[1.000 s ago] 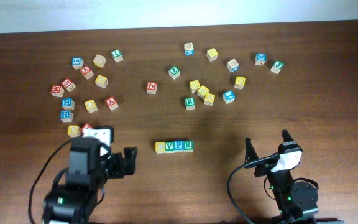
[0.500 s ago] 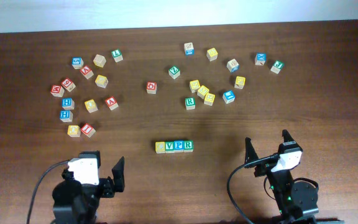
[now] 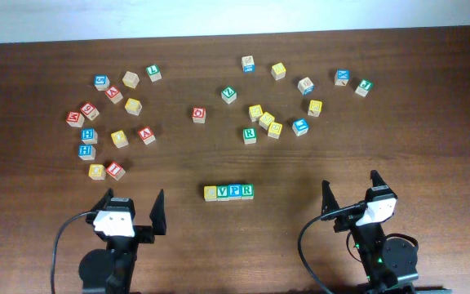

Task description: Spell out CVPR

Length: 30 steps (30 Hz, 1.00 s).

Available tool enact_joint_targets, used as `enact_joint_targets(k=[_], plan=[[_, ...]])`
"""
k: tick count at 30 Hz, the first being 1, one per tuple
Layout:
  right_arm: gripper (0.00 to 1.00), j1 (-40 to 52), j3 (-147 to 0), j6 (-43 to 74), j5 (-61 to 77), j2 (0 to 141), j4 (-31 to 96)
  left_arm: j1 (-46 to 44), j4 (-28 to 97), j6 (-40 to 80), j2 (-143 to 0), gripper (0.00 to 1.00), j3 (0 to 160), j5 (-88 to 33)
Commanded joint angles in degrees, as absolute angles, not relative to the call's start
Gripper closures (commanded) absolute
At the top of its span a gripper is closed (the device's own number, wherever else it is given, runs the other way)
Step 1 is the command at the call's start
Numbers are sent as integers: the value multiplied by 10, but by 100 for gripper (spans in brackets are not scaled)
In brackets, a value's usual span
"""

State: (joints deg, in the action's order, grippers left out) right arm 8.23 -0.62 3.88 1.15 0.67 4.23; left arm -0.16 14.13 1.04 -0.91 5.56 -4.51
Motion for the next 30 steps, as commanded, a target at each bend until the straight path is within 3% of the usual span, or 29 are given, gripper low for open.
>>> enact_joint_targets(k=[1,3,6,24,30], plan=[[2,77,-3,36,9,2,45,1,-7,4,-3,1,3,-52],[2,77,-3,36,9,2,45,1,-25,4,-3,1,5,-44],[2,77,-3,36,9,2,45,1,45,4,-3,1,5,10],[2,77,-3,36,9,2,45,1,50,-48,-3,1,5,13],[2,77,-3,36,9,2,45,10,48,37,-3,1,5,39]])
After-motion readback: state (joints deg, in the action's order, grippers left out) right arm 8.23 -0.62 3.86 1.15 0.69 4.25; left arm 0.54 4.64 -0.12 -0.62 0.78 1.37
